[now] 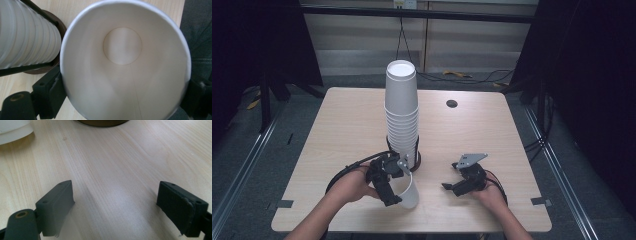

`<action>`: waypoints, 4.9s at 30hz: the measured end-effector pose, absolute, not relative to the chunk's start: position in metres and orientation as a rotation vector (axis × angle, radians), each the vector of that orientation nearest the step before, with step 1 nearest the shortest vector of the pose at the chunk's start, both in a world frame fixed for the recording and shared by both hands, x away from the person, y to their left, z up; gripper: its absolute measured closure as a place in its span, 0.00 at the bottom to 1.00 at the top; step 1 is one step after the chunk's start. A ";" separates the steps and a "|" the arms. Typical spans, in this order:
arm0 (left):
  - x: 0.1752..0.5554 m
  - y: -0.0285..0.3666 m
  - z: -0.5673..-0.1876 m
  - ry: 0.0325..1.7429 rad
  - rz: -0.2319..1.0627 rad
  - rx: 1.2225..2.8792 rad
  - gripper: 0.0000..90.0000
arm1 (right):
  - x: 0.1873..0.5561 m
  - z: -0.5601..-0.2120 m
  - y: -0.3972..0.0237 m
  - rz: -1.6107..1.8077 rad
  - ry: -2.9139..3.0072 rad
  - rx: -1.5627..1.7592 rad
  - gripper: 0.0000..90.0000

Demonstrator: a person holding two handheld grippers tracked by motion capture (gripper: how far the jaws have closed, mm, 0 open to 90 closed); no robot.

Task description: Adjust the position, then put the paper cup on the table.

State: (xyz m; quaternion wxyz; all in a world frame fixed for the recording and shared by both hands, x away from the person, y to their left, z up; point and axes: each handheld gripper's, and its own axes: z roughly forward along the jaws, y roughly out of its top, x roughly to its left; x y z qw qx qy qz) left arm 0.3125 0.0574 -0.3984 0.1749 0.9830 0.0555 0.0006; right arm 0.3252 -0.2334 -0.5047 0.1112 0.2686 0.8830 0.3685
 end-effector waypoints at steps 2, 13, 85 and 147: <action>0.313 0.056 -0.397 0.139 0.005 2.802 0.11 | 0.325 -0.505 -0.233 1.083 2.592 0.791 0.15; 0.312 0.050 -0.396 0.121 0.073 2.860 0.10 | 0.325 -0.505 -0.233 1.082 2.591 0.791 0.15; 0.307 0.085 -0.420 0.250 -0.065 2.537 0.03 | 0.326 -0.505 -0.234 1.088 2.597 0.794 0.15; 0.309 0.161 -0.459 0.473 0.068 2.429 0.17 | 0.326 -0.505 -0.234 1.088 2.597 0.794 0.15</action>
